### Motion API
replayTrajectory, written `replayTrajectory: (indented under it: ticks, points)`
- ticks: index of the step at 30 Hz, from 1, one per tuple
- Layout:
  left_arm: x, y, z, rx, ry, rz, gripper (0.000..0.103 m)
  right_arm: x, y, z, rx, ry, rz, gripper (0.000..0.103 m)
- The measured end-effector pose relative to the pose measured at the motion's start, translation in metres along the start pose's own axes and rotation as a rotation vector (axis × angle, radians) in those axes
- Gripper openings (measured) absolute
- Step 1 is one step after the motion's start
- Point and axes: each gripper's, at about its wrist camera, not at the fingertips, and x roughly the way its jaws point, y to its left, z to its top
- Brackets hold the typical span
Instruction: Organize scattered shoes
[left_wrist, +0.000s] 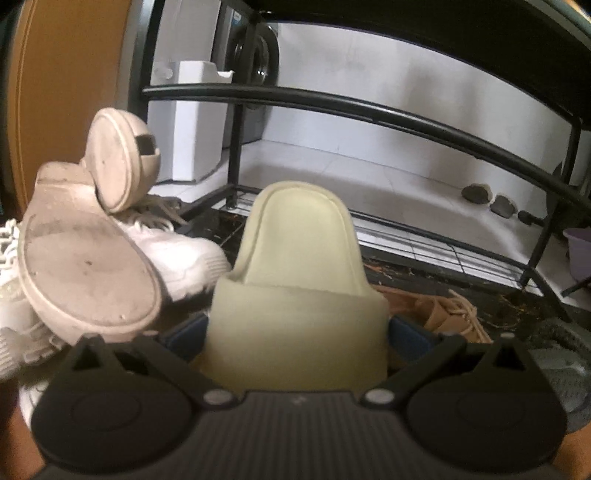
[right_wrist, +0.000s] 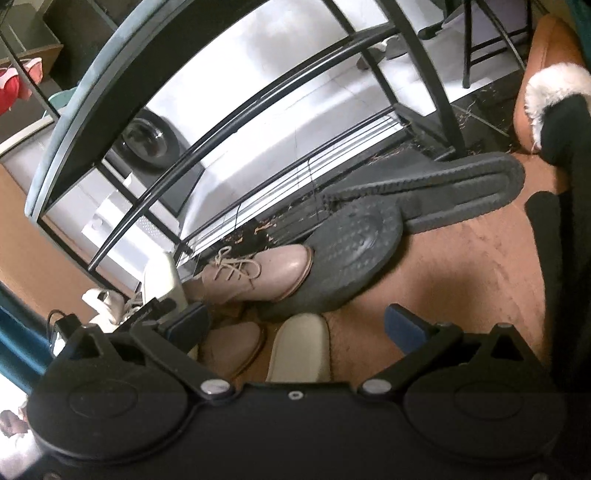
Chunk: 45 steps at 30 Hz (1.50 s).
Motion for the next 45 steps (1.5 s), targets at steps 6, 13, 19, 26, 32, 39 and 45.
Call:
replayTrajectory:
  ticks: [6, 13, 19, 26, 32, 39, 45]
  points:
    - [-0.001, -0.007, 0.002, 0.018, 0.000, 0.015, 0.102, -0.003, 0.002, 0.000, 0.001, 0.005, 0.012, 0.103]
    - [-0.022, -0.007, -0.006, 0.033, -0.018, 0.019, 0.101, -0.009, -0.002, 0.002, 0.030, -0.014, 0.026, 0.103]
    - [-0.054, -0.007, -0.013, 0.025, -0.009, 0.036, 0.101, -0.013, -0.003, 0.003, 0.059, -0.037, 0.069, 0.103]
    - [-0.116, -0.025, -0.015, 0.019, -0.022, 0.004, 0.100, -0.038, -0.013, 0.015, 0.118, -0.114, 0.119, 0.103]
    - [-0.188, -0.074, -0.042, 0.036, -0.005, -0.122, 0.100, -0.065, -0.028, 0.021, 0.155, -0.169, 0.126, 0.103]
    - [-0.196, -0.142, -0.075, 0.089, 0.095, -0.278, 0.100, -0.085, -0.045, 0.027, 0.193, -0.201, 0.102, 0.103]
    - [-0.162, -0.171, -0.106, 0.046, 0.252, -0.347, 0.100, -0.092, -0.064, 0.030, 0.225, -0.214, 0.053, 0.103]
